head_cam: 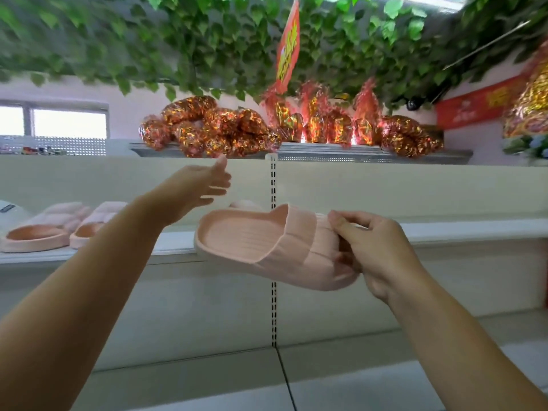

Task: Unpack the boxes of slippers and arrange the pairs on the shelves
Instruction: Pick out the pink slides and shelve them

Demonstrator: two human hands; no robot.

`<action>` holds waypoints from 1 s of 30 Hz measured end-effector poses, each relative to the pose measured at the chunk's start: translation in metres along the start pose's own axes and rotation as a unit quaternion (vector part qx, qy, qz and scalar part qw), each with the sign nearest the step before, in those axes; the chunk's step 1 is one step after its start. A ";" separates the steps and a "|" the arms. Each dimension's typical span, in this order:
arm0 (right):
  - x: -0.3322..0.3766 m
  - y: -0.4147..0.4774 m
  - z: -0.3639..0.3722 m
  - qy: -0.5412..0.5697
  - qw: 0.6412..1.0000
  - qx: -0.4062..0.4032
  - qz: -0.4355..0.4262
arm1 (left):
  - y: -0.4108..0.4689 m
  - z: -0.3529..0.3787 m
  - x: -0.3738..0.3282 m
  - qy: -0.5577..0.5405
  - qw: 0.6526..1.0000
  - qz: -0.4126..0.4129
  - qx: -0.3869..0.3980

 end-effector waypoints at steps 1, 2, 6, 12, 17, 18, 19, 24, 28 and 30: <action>0.002 0.003 0.006 0.013 1.000 0.000 0.000 | -0.012 -0.008 -0.007 0.000 0.999 0.026 -0.019; 0.004 0.005 0.013 0.028 1.000 0.001 0.002 | -0.024 -0.014 -0.012 0.011 0.998 0.052 -0.040; 0.012 0.013 0.053 0.112 0.992 0.040 0.036 | -0.082 -0.017 -0.026 0.171 0.951 0.181 -0.181; 0.023 -0.012 0.130 0.193 0.951 0.219 0.107 | -0.097 0.007 0.003 0.245 0.946 0.114 -0.178; 0.032 -0.035 0.148 0.105 0.896 0.405 0.148 | -0.085 -0.005 0.030 0.138 0.975 0.052 -0.164; 0.032 -0.034 0.146 0.069 0.899 0.410 0.136 | -0.084 -0.006 0.034 0.130 0.978 0.046 -0.159; 0.032 -0.028 0.141 0.028 0.912 0.394 0.111 | -0.082 -0.008 0.038 0.127 0.979 0.043 -0.153; 0.027 0.017 0.102 -0.222 0.949 0.170 -0.149 | -0.072 -0.013 0.050 0.141 0.978 0.035 -0.151; -0.001 0.025 0.104 -0.366 0.877 0.208 -0.233 | -0.074 -0.022 0.045 0.143 0.957 0.113 -0.226; -0.014 0.021 0.106 -0.378 0.861 0.234 -0.247 | -0.079 -0.017 0.044 0.118 0.956 0.156 -0.221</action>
Point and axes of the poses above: each hand's wrist, its own y-axis towards the middle knuckle, its own z-axis out of the palm, x = y × z, the point moved 6 cm from there along y, towards the middle knuckle, and after that the axes turned 5 degrees about -y, right-handed, at the moved point
